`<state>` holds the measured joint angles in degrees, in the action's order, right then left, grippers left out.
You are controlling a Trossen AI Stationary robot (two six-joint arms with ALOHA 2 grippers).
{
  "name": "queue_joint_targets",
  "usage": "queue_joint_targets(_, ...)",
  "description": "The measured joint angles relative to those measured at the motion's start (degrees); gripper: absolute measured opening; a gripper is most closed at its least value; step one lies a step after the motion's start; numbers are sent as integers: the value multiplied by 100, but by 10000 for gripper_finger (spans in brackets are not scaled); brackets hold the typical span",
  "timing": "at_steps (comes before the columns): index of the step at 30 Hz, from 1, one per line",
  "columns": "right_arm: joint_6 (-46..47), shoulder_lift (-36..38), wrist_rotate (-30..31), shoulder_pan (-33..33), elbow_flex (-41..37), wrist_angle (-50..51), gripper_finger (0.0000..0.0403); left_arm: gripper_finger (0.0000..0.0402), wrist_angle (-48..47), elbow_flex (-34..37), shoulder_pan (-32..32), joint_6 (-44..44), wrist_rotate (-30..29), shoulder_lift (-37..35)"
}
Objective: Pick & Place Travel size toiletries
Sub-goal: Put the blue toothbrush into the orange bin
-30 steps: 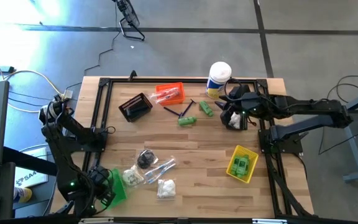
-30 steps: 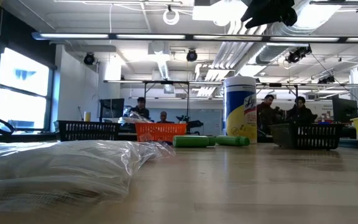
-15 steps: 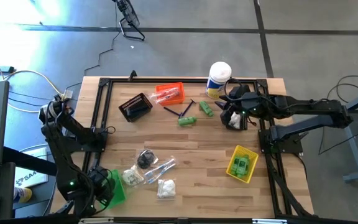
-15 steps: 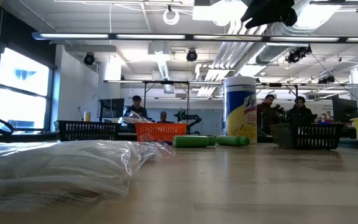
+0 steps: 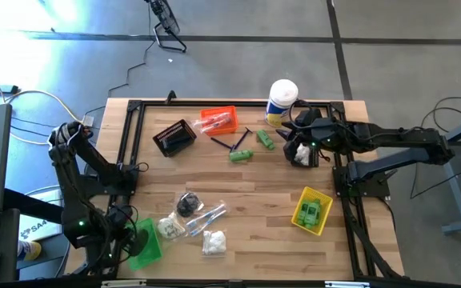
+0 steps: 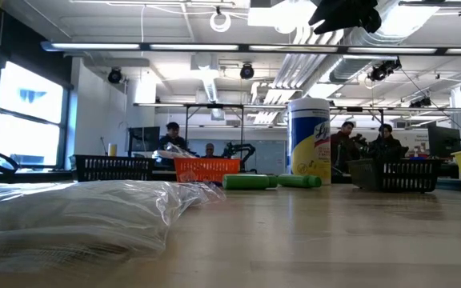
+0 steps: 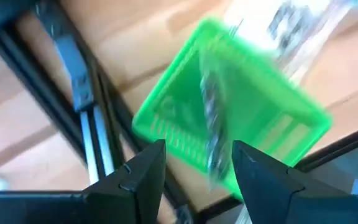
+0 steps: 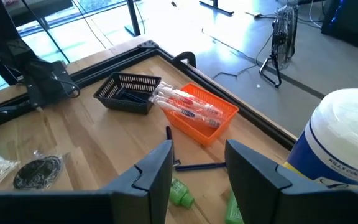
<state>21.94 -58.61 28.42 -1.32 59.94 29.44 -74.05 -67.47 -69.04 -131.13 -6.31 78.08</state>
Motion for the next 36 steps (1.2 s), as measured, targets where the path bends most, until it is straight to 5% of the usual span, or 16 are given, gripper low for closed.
queue_joint_targets(8,-123,-52,3,-56,-3,-477,140,179,-305,-43,4,-265,-2497,-16)
queue_joint_targets(16,-81,-102,-3,-108,-9,-1068,140,179,-269,-41,127,400,-4982,-15)
queue_joint_targets(28,247,-175,-919,-83,0,-1391,140,179,1186,-36,1794,3436,-5081,290)
queue_joint_targets(36,240,-364,-1104,132,-3,-1334,140,179,2310,-34,2769,5995,-3677,299)
